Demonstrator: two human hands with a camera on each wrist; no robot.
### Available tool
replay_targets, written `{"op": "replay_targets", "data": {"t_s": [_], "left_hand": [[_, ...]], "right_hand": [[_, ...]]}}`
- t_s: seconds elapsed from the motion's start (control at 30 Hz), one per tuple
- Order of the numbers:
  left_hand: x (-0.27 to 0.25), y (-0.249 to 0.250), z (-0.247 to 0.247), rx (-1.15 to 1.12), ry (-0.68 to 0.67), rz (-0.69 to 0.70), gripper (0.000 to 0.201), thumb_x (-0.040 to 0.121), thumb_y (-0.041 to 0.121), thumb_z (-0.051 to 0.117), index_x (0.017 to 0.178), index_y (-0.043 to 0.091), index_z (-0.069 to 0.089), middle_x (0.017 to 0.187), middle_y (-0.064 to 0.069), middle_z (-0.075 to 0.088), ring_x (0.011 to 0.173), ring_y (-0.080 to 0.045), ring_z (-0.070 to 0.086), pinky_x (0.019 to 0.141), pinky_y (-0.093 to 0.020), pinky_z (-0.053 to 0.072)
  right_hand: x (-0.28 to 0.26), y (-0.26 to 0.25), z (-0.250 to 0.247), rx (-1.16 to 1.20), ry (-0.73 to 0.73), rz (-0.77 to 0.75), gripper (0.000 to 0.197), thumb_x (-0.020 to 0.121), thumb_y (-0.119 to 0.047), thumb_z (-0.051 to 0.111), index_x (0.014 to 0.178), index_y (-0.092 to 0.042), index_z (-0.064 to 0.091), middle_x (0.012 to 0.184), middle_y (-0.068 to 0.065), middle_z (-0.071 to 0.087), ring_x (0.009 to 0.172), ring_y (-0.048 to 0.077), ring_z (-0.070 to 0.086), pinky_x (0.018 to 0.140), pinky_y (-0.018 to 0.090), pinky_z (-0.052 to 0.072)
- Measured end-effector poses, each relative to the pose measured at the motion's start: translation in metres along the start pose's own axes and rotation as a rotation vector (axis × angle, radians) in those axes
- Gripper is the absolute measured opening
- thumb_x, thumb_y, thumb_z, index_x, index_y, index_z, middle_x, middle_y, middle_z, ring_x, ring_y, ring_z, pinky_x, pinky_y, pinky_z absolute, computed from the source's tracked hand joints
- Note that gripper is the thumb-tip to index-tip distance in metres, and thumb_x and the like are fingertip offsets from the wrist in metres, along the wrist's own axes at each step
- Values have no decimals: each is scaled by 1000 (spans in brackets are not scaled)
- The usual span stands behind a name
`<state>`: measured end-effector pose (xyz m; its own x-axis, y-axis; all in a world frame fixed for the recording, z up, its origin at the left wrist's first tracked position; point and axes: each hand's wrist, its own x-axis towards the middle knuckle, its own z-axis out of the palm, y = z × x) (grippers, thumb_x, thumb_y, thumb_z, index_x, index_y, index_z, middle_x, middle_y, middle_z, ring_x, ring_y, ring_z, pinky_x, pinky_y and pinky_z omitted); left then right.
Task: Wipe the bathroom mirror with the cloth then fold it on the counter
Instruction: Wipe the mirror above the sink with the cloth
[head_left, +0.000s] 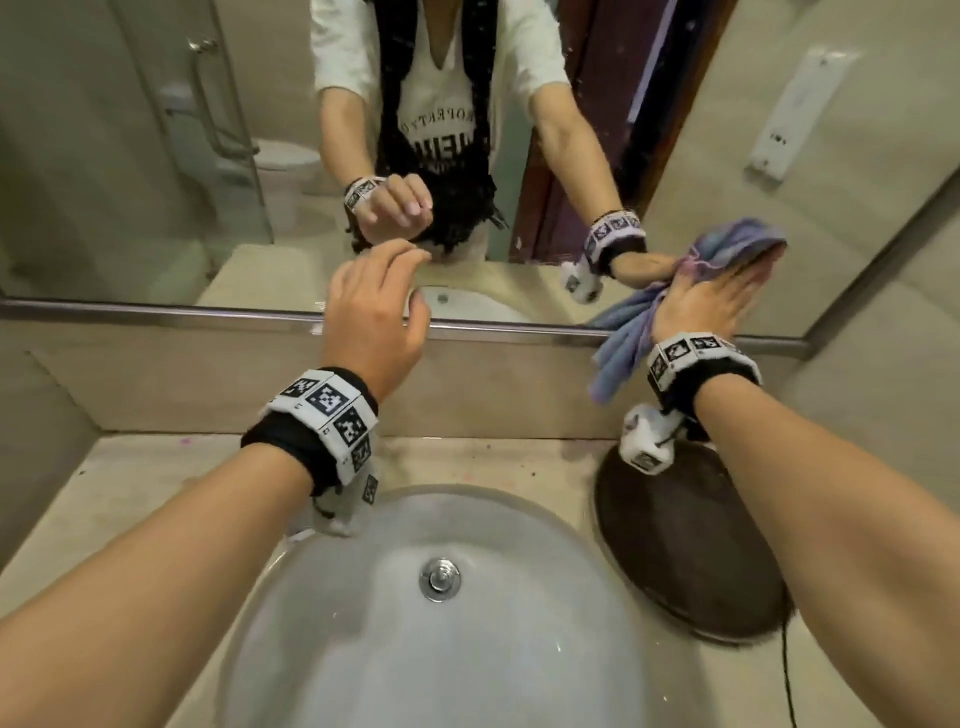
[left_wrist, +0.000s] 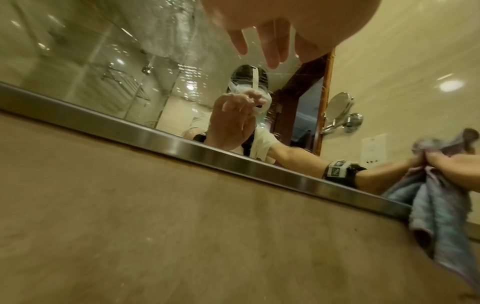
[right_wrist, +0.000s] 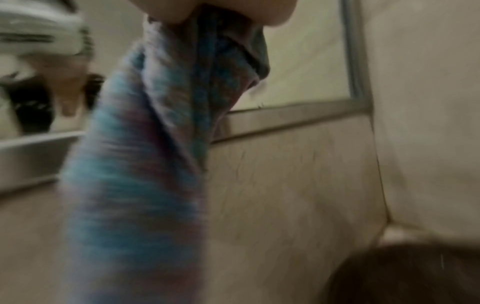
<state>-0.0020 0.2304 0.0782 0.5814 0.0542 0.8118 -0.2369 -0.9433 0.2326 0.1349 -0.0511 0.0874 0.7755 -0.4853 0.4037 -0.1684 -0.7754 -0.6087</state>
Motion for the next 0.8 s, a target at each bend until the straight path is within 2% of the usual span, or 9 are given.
{"op": "replay_targets", "data": {"t_s": [0.13, 0.23, 0.27, 0.33, 0.47, 0.53, 0.6, 0.7, 0.8], "left_hand": [[-6, 15, 19, -3, -7, 4, 31, 80, 10, 53, 109, 4, 62, 112, -12, 62, 101, -26, 56, 87, -36, 41], [-8, 24, 28, -6, -21, -49, 32, 81, 11, 51, 110, 4, 62, 112, -12, 62, 100, -28, 57, 88, -37, 40], [-6, 27, 29, -9, -20, -67, 33, 81, 12, 50, 110, 4, 62, 112, -13, 62, 100, -29, 57, 88, -36, 40], [1, 30, 29, -11, 1, -107, 34, 80, 14, 48, 110, 4, 62, 112, -13, 62, 101, -29, 56, 87, -35, 39], [11, 26, 24, -11, 19, -174, 34, 79, 15, 46, 108, 5, 61, 113, -14, 60, 106, -30, 55, 89, -38, 41], [15, 26, 23, -22, 28, -185, 33, 80, 14, 47, 107, 4, 61, 113, -14, 60, 107, -30, 55, 92, -39, 41], [20, 30, 25, -32, 36, -148, 31, 80, 12, 47, 106, 2, 62, 111, -16, 60, 105, -32, 55, 93, -41, 43], [25, 46, 36, -34, 29, -90, 30, 80, 11, 48, 105, 2, 62, 111, -16, 60, 103, -33, 54, 93, -40, 41], [32, 65, 48, -54, 37, -67, 31, 80, 11, 49, 107, 2, 62, 113, -16, 60, 103, -32, 54, 91, -39, 40]], "right_hand": [[-14, -17, 7, 354, -125, 325, 62, 100, -39, 13, 147, 2, 5, 154, 25, -1, 144, 33, 6, 115, 38, 2], [-45, -58, 12, 368, 0, 409, 79, 91, -31, 58, 136, 21, 21, 142, 42, 20, 134, 46, 28, 111, 43, 22], [-62, -75, 12, 449, -78, 429, 81, 91, -32, 57, 137, 21, 15, 144, 42, 14, 137, 45, 22, 113, 41, 15], [-99, -98, 21, 560, -310, 311, 78, 97, -34, 42, 141, 14, 0, 151, 33, -3, 143, 38, 1, 113, 34, -6], [-137, -111, 30, 402, -370, -100, 75, 99, -37, 34, 144, 9, -3, 152, 29, -10, 142, 37, -10, 115, 36, -10], [-123, -97, 25, 242, -282, -237, 73, 99, -38, 32, 144, 7, -4, 153, 27, -9, 143, 37, -8, 116, 38, -6], [-83, -78, 14, 152, -175, -256, 71, 100, -38, 30, 145, 3, -6, 154, 23, -7, 144, 33, -5, 117, 38, 0], [1, -40, -10, 152, 22, -48, 67, 100, -38, 26, 147, 1, -2, 156, 18, -2, 145, 28, 1, 117, 37, 9], [60, -4, -34, 246, 109, 196, 66, 99, -39, 27, 148, -2, 2, 157, 14, 1, 145, 24, 6, 115, 36, 15]]}}
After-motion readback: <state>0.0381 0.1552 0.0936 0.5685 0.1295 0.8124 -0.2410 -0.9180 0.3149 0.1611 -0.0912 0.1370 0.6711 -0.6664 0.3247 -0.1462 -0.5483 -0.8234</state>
